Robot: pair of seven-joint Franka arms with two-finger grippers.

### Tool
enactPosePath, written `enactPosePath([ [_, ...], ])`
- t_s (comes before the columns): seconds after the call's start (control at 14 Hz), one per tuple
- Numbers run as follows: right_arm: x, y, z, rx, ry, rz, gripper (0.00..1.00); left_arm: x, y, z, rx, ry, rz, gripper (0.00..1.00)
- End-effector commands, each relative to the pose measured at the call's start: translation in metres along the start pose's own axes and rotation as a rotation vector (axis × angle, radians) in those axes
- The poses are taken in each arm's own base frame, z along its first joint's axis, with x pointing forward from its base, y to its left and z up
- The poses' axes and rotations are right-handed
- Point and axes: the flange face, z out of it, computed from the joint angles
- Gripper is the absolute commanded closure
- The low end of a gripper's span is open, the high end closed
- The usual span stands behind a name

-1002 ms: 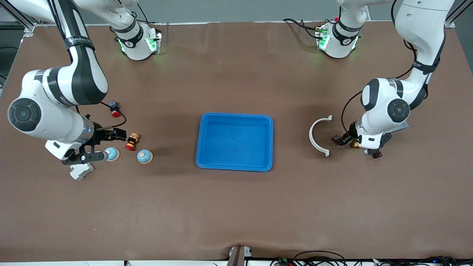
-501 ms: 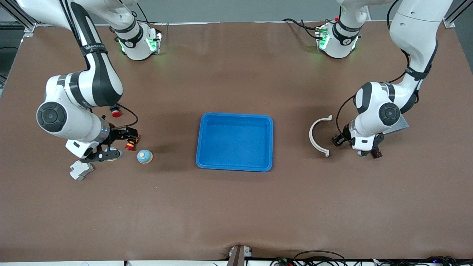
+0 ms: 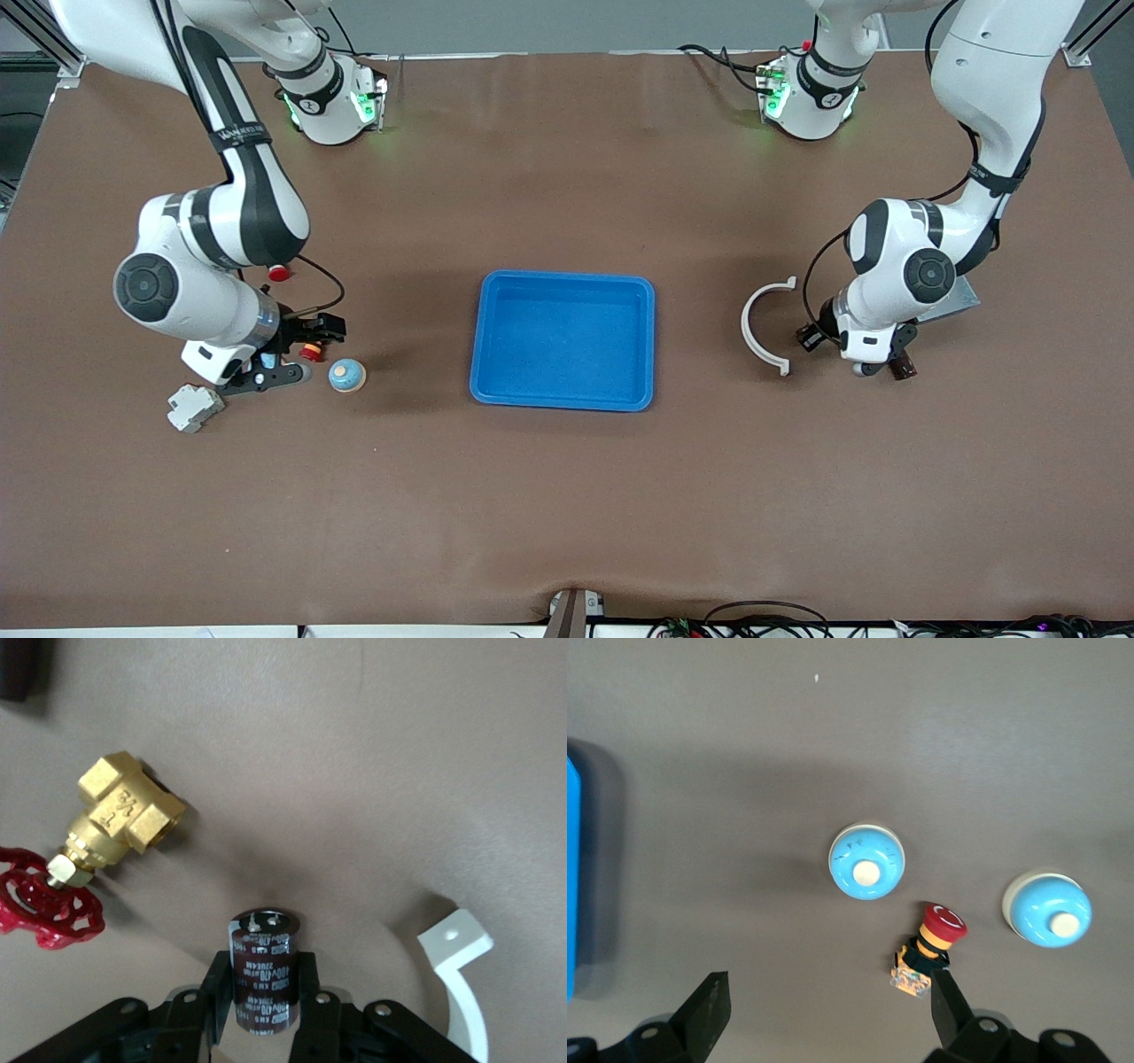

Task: Place electrolytic capacitor and blue bell in tray
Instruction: 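Grasp the brown capacitor with the left gripper while the right gripper approaches the bell, then carry the capacitor to the tray while the right gripper grasps the blue bell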

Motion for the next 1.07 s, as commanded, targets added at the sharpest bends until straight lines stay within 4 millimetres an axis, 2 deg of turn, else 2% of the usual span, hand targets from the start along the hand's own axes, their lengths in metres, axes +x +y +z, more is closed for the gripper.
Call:
enactPosePath([
  [0.0, 0.005, -0.006, 0.025, 0.005, 0.003, -0.046, 0.0, -0.002, 0.005, -0.02, -0.018, 0.012, -0.015, 1.0],
  [0.14, 0.01, -0.008, 0.038, -0.007, 0.014, -0.061, 0.0, -0.004, 0.013, -0.028, -0.03, 0.024, -0.004, 1.0],
  [0.36, 0.019, -0.005, 0.043, -0.046, 0.051, -0.179, 0.0, -0.004, 0.019, -0.045, -0.04, 0.037, -0.01, 1.0],
  [0.5, 0.023, 0.0, 0.047, -0.059, 0.074, -0.278, 0.0, -0.013, 0.03, -0.043, -0.024, 0.016, -0.017, 1.0],
  [0.64, 0.026, 0.004, 0.058, -0.069, 0.086, -0.352, 0.0, -0.006, 0.033, -0.051, -0.026, 0.015, -0.036, 1.0],
  [1.0, 0.026, 0.004, 0.081, -0.101, 0.054, -0.466, 0.0, -0.004, 0.05, -0.07, -0.028, 0.013, -0.095, 1.0],
])
